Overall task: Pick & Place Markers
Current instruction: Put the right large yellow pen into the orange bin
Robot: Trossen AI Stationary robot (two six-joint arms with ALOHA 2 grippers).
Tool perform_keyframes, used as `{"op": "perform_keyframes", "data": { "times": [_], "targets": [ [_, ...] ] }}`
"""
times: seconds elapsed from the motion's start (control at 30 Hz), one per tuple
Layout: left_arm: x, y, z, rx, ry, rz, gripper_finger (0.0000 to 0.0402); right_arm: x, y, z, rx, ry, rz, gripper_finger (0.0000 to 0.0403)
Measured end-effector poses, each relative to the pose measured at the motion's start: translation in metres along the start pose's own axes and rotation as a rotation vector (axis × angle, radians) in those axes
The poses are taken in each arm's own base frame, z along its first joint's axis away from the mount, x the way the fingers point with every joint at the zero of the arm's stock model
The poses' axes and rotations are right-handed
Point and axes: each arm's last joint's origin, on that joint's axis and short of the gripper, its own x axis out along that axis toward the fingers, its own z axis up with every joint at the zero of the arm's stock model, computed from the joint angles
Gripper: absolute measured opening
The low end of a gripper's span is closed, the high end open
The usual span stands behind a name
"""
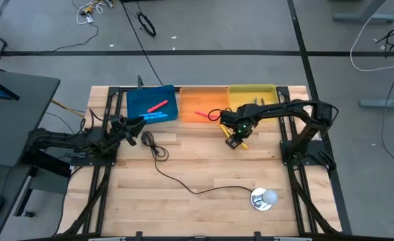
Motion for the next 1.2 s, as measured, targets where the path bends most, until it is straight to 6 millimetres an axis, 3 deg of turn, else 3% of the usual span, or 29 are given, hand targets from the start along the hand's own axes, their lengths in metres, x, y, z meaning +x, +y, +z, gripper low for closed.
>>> {"op": "perform_keyframes", "data": {
  "times": [0.27,0.5,0.97,1.2],
  "targets": [
    [0.0,0.0,0.0,0.0,0.0,0.0,0.02,0.019,0.002,0.006,-0.024,0.044,-0.019,0.0162],
    [0.0,0.0,0.0,0.0,0.0,0.0,0.02,0.021,0.002,0.008,-0.053,0.05,-0.005,0.0157],
    [0.0,0.0,0.0,0.0,0.0,0.0,0.02,0.021,0.003,0.008,-0.002,0.048,0.017,0.0016],
    [0.0,0.0,0.0,0.0,0.0,0.0,0.02,0.009,0.003,0.003,0.02,0.029,0.042,0.0013]
  ]
}}
